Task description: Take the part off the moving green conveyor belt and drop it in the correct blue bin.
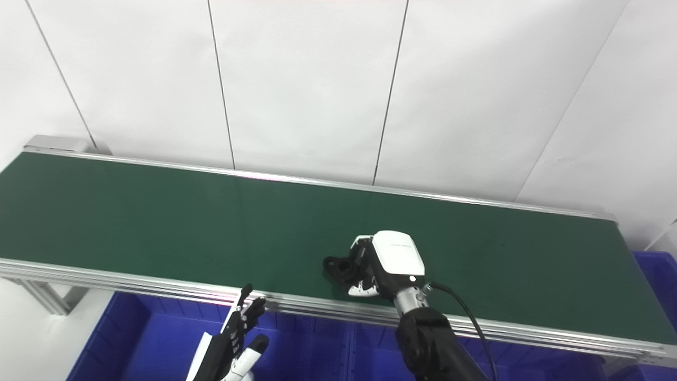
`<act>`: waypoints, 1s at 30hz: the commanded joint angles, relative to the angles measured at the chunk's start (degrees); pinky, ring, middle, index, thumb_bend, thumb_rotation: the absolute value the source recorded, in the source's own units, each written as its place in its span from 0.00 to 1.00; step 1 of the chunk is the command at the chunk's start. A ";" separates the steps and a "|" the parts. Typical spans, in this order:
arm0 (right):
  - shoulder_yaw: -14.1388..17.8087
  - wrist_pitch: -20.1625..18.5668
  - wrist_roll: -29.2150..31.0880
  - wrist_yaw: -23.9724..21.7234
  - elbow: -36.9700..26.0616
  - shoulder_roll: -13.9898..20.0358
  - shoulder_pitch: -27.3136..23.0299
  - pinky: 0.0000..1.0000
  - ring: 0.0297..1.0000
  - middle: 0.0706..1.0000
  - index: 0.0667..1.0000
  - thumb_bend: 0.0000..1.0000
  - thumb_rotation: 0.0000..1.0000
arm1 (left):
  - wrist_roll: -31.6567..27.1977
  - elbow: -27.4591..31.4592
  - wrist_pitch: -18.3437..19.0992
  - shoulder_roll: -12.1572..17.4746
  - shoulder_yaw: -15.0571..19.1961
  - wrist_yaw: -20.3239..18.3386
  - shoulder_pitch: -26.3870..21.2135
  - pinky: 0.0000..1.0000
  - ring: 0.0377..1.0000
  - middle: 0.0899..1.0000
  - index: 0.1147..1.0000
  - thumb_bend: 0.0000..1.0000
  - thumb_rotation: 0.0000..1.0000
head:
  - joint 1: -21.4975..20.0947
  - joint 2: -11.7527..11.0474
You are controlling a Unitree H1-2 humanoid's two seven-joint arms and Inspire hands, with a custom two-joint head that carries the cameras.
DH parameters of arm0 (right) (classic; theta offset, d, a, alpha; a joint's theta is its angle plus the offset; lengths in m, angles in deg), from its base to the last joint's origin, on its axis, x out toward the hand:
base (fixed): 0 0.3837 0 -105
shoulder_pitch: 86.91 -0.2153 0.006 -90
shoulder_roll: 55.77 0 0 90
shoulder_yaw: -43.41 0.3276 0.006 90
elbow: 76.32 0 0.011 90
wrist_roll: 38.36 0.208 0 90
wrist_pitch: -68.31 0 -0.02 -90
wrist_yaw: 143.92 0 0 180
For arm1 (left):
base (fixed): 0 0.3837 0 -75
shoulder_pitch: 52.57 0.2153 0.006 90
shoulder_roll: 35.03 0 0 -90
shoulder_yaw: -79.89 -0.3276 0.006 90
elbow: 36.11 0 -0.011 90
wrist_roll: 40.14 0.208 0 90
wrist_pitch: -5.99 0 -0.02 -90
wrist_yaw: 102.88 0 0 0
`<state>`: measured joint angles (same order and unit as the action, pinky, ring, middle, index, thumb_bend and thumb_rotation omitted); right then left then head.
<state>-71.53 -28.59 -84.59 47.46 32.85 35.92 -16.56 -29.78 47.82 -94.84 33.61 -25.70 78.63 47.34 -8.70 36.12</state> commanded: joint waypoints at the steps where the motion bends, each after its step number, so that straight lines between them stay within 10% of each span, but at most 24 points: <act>1: 0.56 2.17 -0.25 1.25 -1.22 0.53 0.77 0.23 0.27 0.41 0.47 0.52 0.00 | 0.51 -0.84 -3.09 -4.11 -1.30 1.48 -1.57 0.94 0.90 0.88 0.99 0.65 0.79 | -0.46 -0.37; 14: 7.92 3.06 2.67 0.23 -21.05 4.48 14.16 0.21 0.24 0.43 0.45 0.52 0.00 | -1.44 -4.47 -4.49 -3.20 0.67 2.15 -3.38 0.98 0.92 0.88 0.99 0.63 0.79 | -3.60 -0.75; 30: 9.61 3.71 -3.31 4.59 -30.91 -0.32 37.06 0.23 0.28 0.38 0.50 0.51 0.00 | -5.10 2.64 0.64 0.00 1.45 -2.44 -1.56 0.92 0.92 0.90 1.00 0.65 0.81 | -8.87 1.80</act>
<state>-61.77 -27.02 -86.68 50.27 3.41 35.85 21.61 -34.34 48.89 -94.07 33.32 -24.54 76.80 46.28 -17.57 37.96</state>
